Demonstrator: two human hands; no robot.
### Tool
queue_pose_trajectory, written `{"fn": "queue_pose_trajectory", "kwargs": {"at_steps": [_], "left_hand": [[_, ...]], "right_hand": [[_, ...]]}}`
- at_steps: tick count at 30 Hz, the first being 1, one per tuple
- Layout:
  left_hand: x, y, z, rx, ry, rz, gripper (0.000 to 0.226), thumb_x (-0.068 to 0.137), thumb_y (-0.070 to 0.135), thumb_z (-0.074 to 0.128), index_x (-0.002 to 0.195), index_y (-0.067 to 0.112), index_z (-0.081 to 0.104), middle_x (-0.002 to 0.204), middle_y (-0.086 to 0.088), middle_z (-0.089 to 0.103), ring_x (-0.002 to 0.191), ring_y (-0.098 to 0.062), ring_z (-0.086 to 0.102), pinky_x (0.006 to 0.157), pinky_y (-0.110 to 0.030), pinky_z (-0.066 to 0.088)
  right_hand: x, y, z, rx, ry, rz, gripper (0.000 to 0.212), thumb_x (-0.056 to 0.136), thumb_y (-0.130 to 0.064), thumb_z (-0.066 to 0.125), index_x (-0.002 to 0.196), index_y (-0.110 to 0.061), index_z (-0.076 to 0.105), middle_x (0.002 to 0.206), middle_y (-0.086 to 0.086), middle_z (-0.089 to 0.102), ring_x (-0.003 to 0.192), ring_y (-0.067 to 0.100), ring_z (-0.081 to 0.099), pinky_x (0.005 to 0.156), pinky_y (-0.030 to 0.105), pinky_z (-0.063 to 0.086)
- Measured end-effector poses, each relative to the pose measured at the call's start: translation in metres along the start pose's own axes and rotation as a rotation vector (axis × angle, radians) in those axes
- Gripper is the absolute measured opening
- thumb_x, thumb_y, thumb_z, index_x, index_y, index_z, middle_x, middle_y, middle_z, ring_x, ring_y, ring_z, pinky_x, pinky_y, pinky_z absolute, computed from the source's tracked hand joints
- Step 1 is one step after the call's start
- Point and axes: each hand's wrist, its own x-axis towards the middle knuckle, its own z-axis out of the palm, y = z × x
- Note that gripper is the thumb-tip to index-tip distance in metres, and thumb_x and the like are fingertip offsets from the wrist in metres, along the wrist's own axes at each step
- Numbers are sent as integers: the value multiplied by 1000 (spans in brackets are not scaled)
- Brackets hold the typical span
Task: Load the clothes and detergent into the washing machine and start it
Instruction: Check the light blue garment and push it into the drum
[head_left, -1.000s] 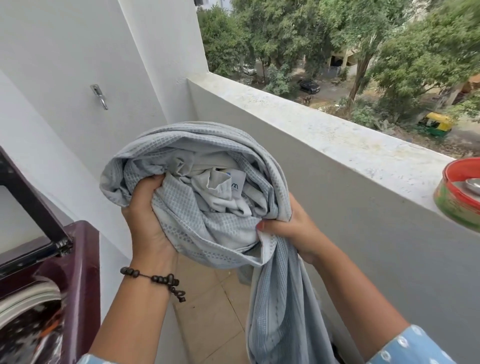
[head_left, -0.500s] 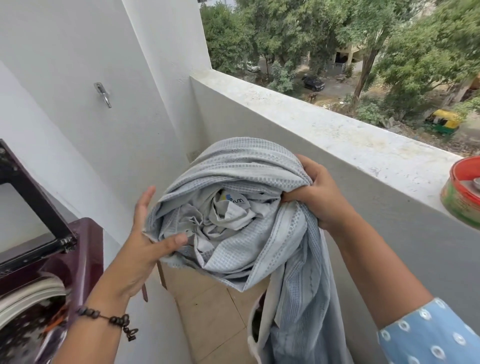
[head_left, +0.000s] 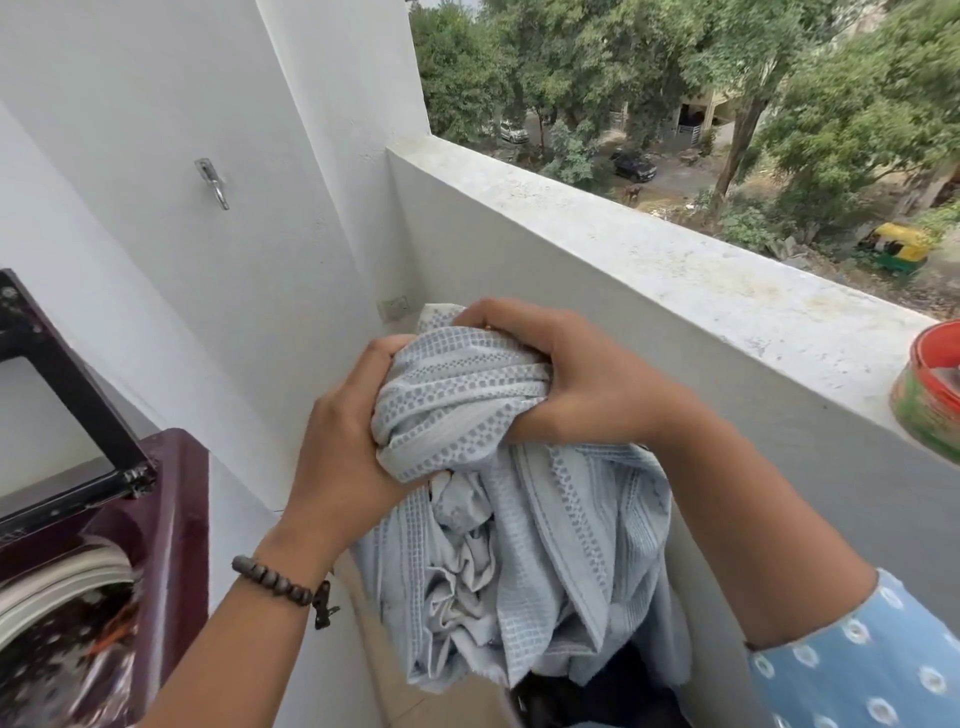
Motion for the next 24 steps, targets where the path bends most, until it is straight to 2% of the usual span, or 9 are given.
{"fn": "queue_pose_trajectory", "kwargs": {"at_steps": [3, 5, 10, 12, 14, 17, 19, 22, 24], "left_hand": [[0, 0, 5, -105, 115, -38, 56, 66, 37, 81, 112, 23, 54, 91, 15, 66, 75, -3, 63, 63, -18, 51], [2, -1, 5, -171, 142, -49, 52, 65, 35, 81, 109, 27, 54, 93, 18, 66, 79, 1, 63, 67, -15, 50], [3, -9, -8, -296, 244, -69, 52, 63, 33, 80, 107, 29, 53, 96, 22, 66, 85, 5, 62, 73, -12, 50], [6, -11, -14, -331, 280, -67, 53, 62, 32, 81, 108, 26, 53, 97, 22, 67, 89, 4, 62, 77, -14, 50], [10, -12, -18, -355, 296, -59, 55, 62, 30, 81, 108, 25, 53, 98, 21, 67, 90, 3, 63, 79, -16, 51], [11, -11, -23, -316, 286, -37, 54, 63, 29, 80, 108, 26, 53, 98, 23, 67, 90, 5, 62, 79, -15, 51], [10, -9, -26, -227, 261, -6, 52, 63, 30, 79, 107, 29, 51, 97, 28, 65, 86, 10, 60, 76, -11, 49], [7, -11, -34, -28, 236, 21, 55, 67, 22, 85, 106, 37, 49, 92, 34, 63, 80, 15, 58, 70, -4, 45], [3, -19, -40, 63, 248, 2, 60, 69, 10, 87, 106, 41, 50, 92, 34, 63, 80, 14, 59, 69, -3, 44]], "right_hand": [[-5, 12, -5, 110, -70, 74, 81, 73, -19, 80, 142, -28, 38, 131, -12, 55, 117, 6, 58, 98, 25, 46], [-11, 27, -10, 242, -117, 147, 94, 74, -26, 82, 149, -32, 27, 141, -11, 50, 125, 7, 55, 104, 28, 44], [-31, 68, -10, 305, -224, 320, 109, 64, -43, 86, 151, -44, 20, 149, -25, 39, 135, -3, 41, 111, 25, 37], [-37, 75, -4, 348, -263, 361, 102, 62, -46, 86, 142, -53, 23, 139, -36, 43, 131, -9, 42, 102, 13, 38], [-39, 77, 1, 397, -229, 375, 93, 64, -36, 86, 135, -55, 30, 134, -36, 49, 128, -8, 46, 98, 11, 41], [-34, 80, 7, 364, -144, 369, 81, 69, -16, 86, 134, -40, 45, 129, -27, 58, 122, -3, 54, 99, 16, 45], [-33, 81, 9, 299, -65, 402, 60, 69, -10, 87, 119, -33, 61, 113, -24, 69, 107, -5, 63, 88, 12, 48], [-36, 85, 1, 128, 112, 479, 33, 71, -13, 86, 99, -26, 75, 94, -16, 76, 87, -3, 69, 77, 23, 51], [-40, 84, -10, 48, 177, 478, 25, 71, -19, 86, 95, -23, 77, 90, -9, 77, 85, 3, 71, 75, 34, 54]]}}
